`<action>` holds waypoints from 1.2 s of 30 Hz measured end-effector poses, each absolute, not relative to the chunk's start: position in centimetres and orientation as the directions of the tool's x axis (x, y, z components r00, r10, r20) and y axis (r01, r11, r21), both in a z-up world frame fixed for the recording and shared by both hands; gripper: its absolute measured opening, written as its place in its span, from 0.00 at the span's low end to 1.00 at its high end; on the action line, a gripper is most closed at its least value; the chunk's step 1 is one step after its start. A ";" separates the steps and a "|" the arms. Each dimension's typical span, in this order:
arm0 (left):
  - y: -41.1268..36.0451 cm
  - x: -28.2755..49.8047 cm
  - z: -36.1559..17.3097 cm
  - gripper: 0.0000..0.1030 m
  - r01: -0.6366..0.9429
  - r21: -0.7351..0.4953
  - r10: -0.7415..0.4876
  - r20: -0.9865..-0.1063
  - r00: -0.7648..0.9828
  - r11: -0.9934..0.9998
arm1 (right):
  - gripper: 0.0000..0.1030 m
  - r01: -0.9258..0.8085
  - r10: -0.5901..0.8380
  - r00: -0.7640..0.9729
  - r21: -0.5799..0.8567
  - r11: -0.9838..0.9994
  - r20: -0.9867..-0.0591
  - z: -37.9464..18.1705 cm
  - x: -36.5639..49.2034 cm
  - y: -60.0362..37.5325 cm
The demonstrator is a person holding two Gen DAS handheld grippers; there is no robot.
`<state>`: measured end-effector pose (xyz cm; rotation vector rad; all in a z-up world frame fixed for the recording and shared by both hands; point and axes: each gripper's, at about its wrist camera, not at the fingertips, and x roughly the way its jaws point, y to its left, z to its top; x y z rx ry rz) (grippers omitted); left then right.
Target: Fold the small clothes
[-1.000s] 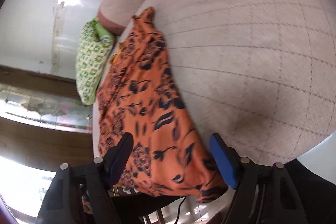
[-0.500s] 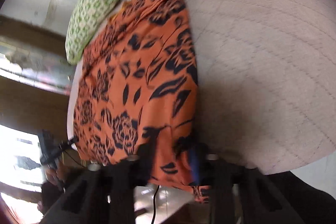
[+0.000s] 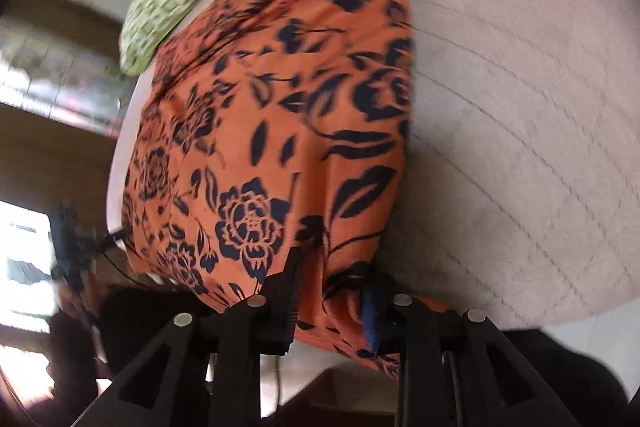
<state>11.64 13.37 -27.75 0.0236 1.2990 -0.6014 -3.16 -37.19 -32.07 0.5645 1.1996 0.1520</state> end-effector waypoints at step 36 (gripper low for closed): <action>5.1 30.4 -22.4 0.48 0.014 -0.519 -0.420 -0.675 0.607 0.854 | 0.65 0.201 0.274 0.823 0.706 0.679 -0.498 -23.7 20.4 -47.5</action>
